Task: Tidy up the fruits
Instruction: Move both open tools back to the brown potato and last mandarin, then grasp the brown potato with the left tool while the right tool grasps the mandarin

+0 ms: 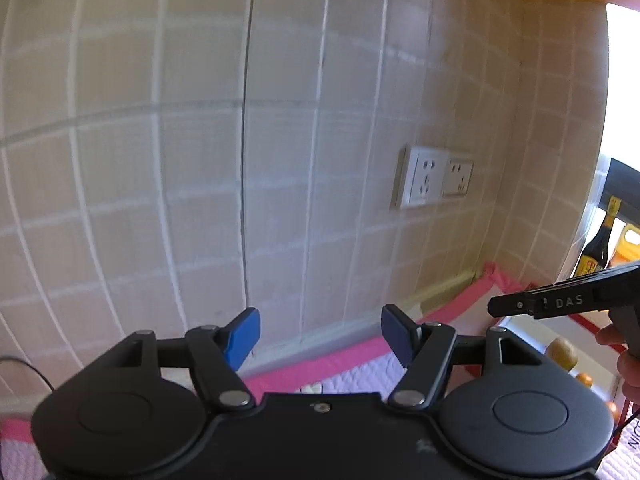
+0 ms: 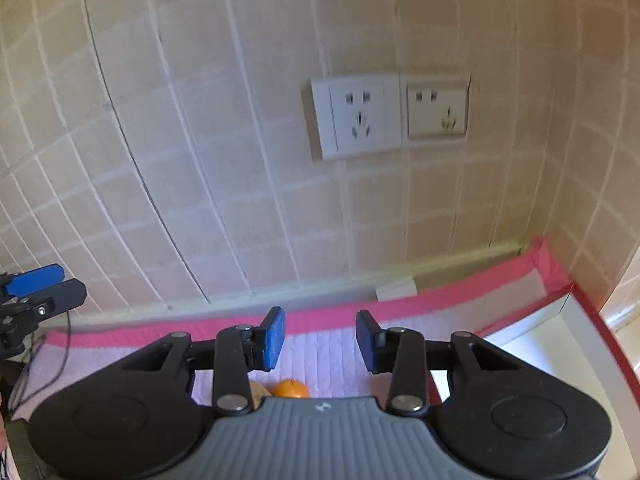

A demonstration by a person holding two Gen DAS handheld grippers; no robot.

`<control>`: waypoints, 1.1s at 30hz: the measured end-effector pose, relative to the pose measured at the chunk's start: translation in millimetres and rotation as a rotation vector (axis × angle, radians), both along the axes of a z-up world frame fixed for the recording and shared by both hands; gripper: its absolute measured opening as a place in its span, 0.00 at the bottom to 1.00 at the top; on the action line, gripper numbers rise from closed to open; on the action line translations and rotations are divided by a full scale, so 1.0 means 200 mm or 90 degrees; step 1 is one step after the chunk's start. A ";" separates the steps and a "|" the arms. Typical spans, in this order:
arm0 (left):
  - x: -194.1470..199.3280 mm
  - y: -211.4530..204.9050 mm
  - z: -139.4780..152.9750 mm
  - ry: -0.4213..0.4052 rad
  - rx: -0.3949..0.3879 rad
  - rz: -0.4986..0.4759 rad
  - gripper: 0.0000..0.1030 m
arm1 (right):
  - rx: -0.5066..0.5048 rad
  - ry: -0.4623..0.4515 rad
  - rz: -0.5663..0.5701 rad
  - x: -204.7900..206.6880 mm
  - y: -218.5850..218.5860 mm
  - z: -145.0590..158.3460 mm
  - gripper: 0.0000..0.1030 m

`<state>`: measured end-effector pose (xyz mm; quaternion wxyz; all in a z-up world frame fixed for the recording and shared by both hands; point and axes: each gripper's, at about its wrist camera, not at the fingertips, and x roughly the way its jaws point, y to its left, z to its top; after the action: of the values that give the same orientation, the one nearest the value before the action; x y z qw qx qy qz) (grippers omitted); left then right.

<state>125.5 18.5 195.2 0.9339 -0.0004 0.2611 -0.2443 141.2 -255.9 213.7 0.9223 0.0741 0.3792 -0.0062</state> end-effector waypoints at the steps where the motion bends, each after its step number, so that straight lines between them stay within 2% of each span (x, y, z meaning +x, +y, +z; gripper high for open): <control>1: 0.01 0.00 -0.02 0.009 0.000 -0.002 0.77 | -0.001 0.012 -0.001 0.02 0.01 -0.03 0.40; 15: 0.11 -0.15 -0.41 0.121 0.022 -0.036 0.78 | 0.007 0.096 0.010 0.18 0.06 -0.33 0.40; 20: 0.13 -0.20 -0.55 0.164 0.030 -0.067 0.78 | 0.058 0.112 0.015 0.21 0.02 -0.43 0.40; 25: 0.15 -0.28 -0.66 0.181 0.049 -0.098 0.78 | 0.120 0.150 0.028 0.26 0.02 -0.55 0.40; 28: 0.20 -0.34 -0.74 0.215 0.070 -0.106 0.78 | 0.140 0.176 0.032 0.28 0.04 -0.63 0.40; 33: 0.24 -0.38 -0.82 0.233 0.064 -0.127 0.80 | 0.163 0.196 0.023 0.31 0.06 -0.71 0.40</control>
<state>174.4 -58.1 31.4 0.8410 0.0277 0.4367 -0.3183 202.8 -244.2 72.0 0.8363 0.1822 0.5150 0.0475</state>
